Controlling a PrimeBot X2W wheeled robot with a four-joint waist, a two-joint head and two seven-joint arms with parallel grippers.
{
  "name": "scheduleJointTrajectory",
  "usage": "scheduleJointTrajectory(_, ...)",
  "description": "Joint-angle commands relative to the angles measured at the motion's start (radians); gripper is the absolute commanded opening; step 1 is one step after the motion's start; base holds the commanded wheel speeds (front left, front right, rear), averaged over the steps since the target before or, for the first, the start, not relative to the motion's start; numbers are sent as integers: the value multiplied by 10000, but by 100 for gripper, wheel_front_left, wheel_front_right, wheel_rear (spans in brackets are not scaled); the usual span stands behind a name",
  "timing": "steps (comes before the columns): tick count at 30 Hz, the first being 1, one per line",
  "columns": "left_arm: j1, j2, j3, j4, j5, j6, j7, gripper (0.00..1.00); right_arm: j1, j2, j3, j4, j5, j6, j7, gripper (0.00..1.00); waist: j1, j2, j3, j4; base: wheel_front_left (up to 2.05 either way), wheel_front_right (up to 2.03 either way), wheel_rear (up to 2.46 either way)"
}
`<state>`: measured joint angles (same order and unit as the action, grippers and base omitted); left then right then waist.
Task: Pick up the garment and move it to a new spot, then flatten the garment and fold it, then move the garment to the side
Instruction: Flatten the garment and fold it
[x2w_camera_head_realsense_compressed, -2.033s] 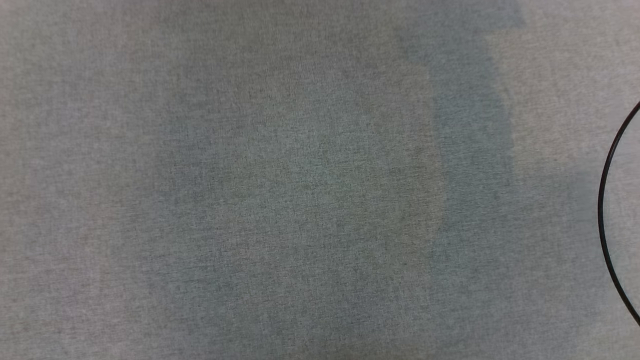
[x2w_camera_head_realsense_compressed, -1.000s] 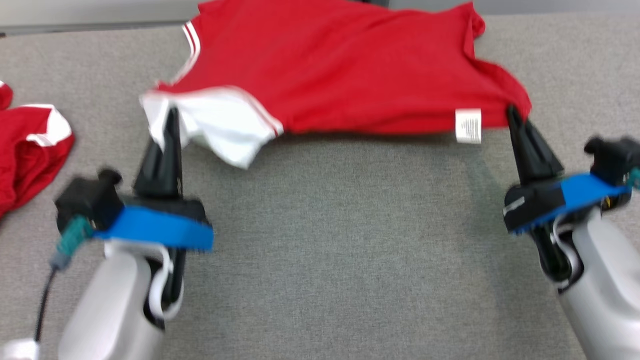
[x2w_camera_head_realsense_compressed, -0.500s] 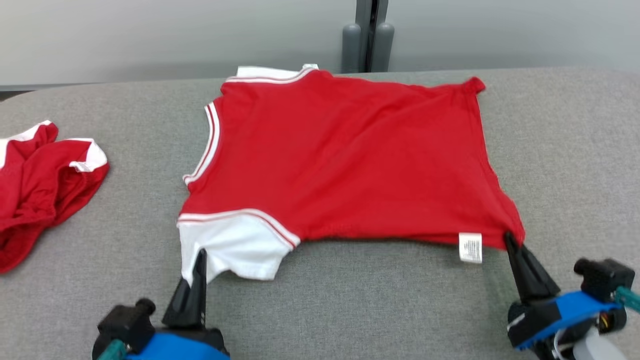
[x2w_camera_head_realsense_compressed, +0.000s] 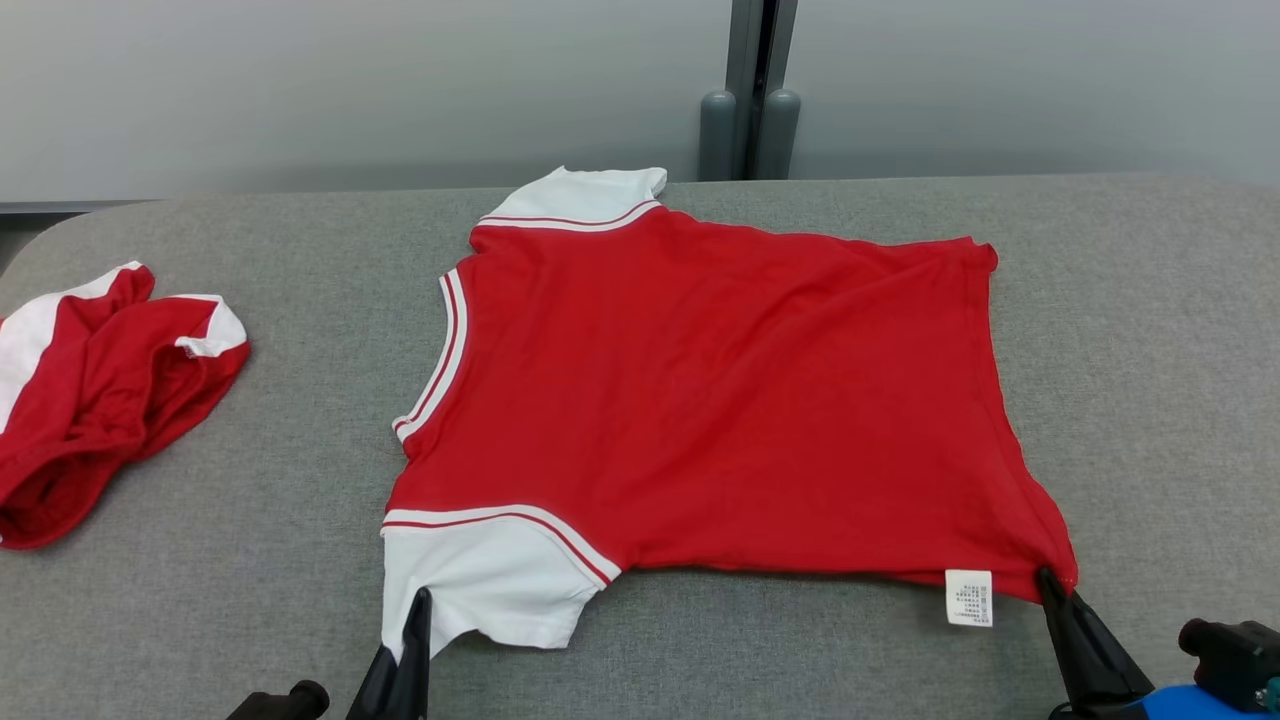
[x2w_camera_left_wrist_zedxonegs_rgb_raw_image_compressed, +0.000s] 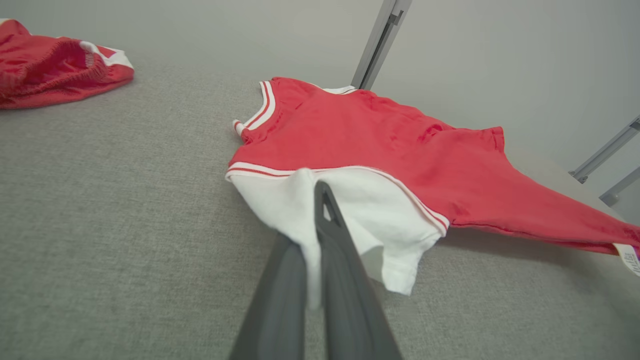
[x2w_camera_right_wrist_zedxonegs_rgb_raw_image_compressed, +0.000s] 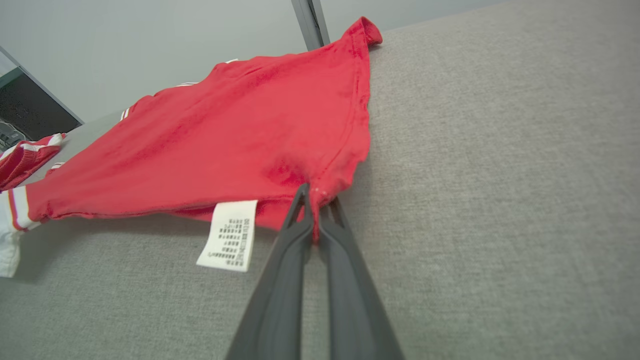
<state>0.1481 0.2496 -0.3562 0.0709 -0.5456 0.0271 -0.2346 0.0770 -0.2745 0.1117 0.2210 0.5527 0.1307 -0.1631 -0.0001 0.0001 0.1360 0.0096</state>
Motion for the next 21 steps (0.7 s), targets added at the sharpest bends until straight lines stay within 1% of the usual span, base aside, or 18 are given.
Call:
scheduleJointTrajectory(1, -12, 77, 8, -38, -18, 47, 30, 0, 165, 115, -71, -139, -50, 1, 118, 0, 1, -1, 3, 11, 0, 0, 0)
scheduleJointTrajectory(5, -232, 127, -130, 5, 70, -67, 125, 0, 155, 328, -148, -422, -205, 1, 344, 0, 1, -1, 17, 27, 0, 0, 0)
scheduleJointTrajectory(13, -842, 167, -185, 34, 123, -202, 152, 0, -235, 388, -280, -740, -252, 1, 583, 0, 1, -1, 104, -11, 0, 0, 0)
scheduleJointTrajectory(21, -1955, 409, -233, 362, 280, -510, 344, 0, -1052, 363, -336, -547, -223, 1, 984, 0, 1, -1, 422, -120, 0, 0, 0)
